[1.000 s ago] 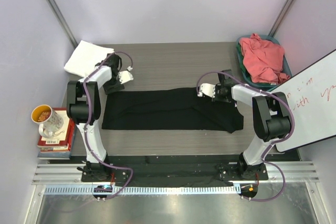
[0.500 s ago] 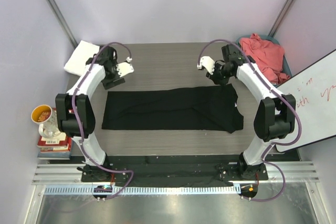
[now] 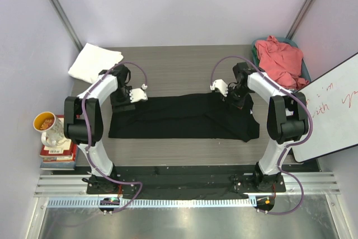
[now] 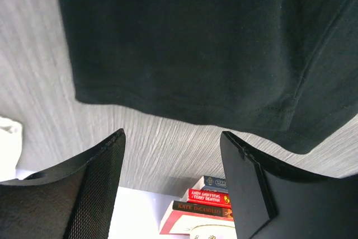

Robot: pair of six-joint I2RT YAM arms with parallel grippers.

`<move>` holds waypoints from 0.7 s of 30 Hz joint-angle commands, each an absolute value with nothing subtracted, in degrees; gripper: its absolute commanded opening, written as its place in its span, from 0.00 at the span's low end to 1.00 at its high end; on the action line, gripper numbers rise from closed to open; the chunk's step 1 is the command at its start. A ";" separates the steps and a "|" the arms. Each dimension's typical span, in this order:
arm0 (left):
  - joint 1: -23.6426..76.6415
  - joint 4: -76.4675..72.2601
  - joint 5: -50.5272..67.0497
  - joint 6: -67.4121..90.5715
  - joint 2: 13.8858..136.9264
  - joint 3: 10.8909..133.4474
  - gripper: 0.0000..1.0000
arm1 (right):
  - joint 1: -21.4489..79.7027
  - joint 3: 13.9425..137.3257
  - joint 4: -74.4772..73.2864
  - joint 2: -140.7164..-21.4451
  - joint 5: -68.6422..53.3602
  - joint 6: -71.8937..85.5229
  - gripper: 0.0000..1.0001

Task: Fold and stack the t-shirts
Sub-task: Fold the other side of the tshirt into a rectangle

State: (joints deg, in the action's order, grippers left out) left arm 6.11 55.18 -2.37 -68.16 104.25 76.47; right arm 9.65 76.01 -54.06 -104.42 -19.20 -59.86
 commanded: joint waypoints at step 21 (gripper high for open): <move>7.21 56.78 -3.60 -67.15 109.69 77.96 0.68 | 10.02 84.55 -61.17 -111.09 -27.16 -62.40 0.11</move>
